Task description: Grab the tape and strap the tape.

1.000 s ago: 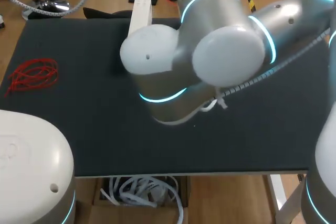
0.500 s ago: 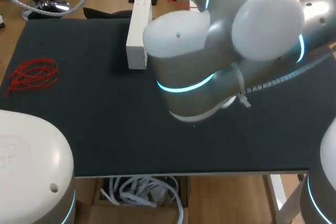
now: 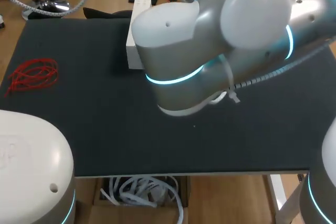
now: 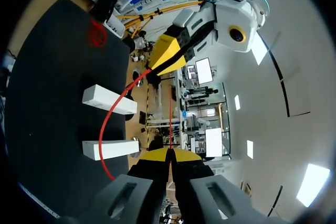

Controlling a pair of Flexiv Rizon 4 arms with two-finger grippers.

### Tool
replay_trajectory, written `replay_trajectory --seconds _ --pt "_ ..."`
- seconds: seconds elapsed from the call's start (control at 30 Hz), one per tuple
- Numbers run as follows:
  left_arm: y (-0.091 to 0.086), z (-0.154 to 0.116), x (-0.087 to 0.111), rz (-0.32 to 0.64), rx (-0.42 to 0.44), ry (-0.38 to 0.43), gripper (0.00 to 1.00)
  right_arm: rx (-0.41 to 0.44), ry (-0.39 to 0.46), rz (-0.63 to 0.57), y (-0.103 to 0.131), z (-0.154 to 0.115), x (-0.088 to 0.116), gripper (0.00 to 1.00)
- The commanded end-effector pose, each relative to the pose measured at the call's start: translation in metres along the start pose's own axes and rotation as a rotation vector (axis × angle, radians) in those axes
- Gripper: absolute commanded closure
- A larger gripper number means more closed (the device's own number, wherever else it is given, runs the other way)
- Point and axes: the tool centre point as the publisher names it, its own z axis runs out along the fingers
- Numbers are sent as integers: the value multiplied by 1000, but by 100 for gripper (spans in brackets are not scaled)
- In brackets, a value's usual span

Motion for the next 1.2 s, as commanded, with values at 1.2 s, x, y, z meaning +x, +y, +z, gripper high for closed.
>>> replay_trajectory --seconds 1.2 --pt "-1 -1 0 -1 -3 2 100 34 12 -42 35 19 11 100"
